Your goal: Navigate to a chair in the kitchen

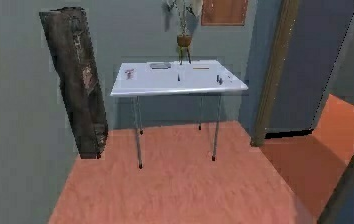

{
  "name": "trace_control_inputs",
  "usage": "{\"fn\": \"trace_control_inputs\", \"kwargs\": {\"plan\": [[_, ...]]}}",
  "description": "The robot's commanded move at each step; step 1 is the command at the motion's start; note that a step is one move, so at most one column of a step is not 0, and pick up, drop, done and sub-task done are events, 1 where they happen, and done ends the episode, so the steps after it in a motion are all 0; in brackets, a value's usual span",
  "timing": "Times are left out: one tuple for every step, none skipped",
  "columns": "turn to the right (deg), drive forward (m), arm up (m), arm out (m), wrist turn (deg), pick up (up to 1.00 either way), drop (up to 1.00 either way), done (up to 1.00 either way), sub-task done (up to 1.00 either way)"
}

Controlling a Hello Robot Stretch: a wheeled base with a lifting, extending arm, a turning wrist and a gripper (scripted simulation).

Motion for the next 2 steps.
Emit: {"fn": "trace_control_inputs", "kwargs": {"plan": [[-3.0,0.0,0.0,0.0,0.0,0.0,0.0,0.0,0.0],[0.0,0.25,0.0,0.0,0.0,0.0,0.0,0.0,0.0]]}}
